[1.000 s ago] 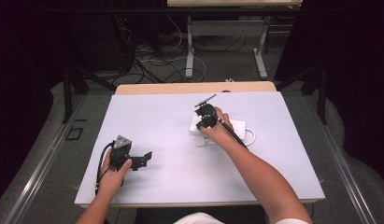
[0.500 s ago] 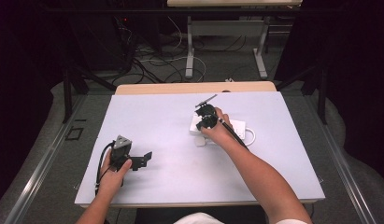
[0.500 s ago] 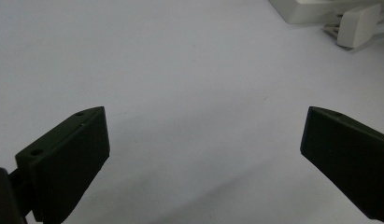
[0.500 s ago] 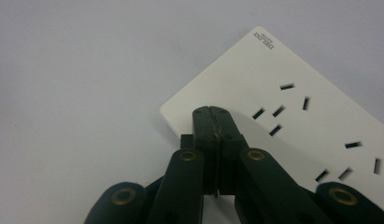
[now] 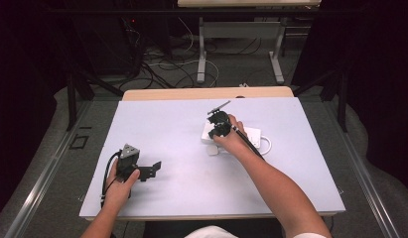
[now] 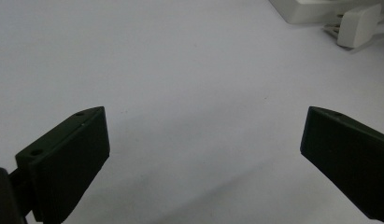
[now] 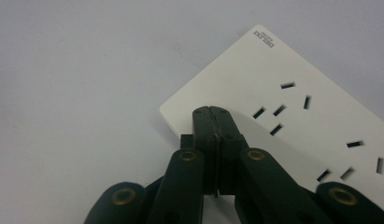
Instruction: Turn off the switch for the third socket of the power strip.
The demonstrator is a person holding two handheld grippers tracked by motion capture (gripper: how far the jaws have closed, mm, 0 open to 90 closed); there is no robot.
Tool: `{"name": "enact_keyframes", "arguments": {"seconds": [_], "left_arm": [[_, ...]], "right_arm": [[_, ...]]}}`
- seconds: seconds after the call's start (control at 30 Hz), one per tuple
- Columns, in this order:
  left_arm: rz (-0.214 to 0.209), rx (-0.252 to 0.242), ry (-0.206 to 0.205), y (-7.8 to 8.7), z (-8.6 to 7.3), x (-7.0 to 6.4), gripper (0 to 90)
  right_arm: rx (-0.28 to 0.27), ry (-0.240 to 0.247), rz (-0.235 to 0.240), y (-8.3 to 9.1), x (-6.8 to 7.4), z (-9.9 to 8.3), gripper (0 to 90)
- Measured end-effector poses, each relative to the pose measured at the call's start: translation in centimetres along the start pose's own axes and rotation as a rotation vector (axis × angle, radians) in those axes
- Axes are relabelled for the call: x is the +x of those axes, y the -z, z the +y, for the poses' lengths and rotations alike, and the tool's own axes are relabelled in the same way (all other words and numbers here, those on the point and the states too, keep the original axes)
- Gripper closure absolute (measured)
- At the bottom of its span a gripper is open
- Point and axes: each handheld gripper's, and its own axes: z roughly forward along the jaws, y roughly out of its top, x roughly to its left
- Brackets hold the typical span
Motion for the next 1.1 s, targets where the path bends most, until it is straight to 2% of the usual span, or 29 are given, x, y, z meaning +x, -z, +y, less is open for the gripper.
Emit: {"name": "enact_keyframes", "arguments": {"seconds": [0.07,0.17,0.33,0.4,0.47,0.57,0.63,0.67,0.7,0.77,0.83,0.97,1.07,1.1], "left_arm": [[0.0,0.001,0.0,0.01,-0.01,0.0,1.3],[0.002,0.002,0.001,0.04,-0.02,0.0,1.3],[0.002,0.002,0.003,0.07,-0.03,0.0,1.3],[0.002,0.001,0.003,0.06,-0.03,-0.02,1.4],[0.002,0.002,0.002,0.05,-0.02,-0.02,1.3],[0.001,-0.001,-0.007,0.03,0.04,0.01,1.3],[-0.002,0.0,0.003,-0.03,0.03,-0.06,1.3],[0.0,0.002,0.001,-0.04,0.04,-0.05,1.3],[0.0,0.002,0.001,-0.04,0.04,-0.05,1.3],[-0.002,0.001,0.002,-0.04,0.04,-0.03,1.4],[-0.001,0.001,0.002,-0.05,0.04,-0.03,1.3],[0.0,0.003,0.002,-0.06,0.04,-0.04,1.3],[-0.001,0.004,0.002,-0.07,0.04,-0.05,1.4],[-0.001,0.004,0.002,-0.06,0.04,-0.05,1.4]], "right_arm": [[-0.002,0.007,0.0,-0.02,-0.01,0.01,90.0],[0.0,-0.009,-0.002,-0.01,0.07,0.03,90.0],[-0.003,0.002,-0.004,-0.04,0.03,0.03,90.0],[-0.002,-0.006,0.001,-0.02,0.08,0.06,88.9],[0.004,0.006,0.007,0.04,0.03,0.08,87.5],[0.016,-0.003,-0.004,0.07,0.2,0.16,85.4],[0.013,-0.004,0.0,0.1,0.24,0.12,84.1],[0.016,0.015,0.001,0.19,0.16,0.18,83.3],[-0.019,0.01,0.026,0.1,0.22,0.13,82.4],[-0.015,-0.009,0.015,0.25,0.3,0.18,81.5],[-0.022,0.007,0.027,0.38,0.16,0.22,79.6],[-0.022,-0.004,0.024,0.62,0.27,0.29,77.3],[-0.041,-0.006,0.042,0.73,0.42,0.31,75.1],[-0.045,0.009,0.046,0.76,0.4,0.3,74.4]]}}
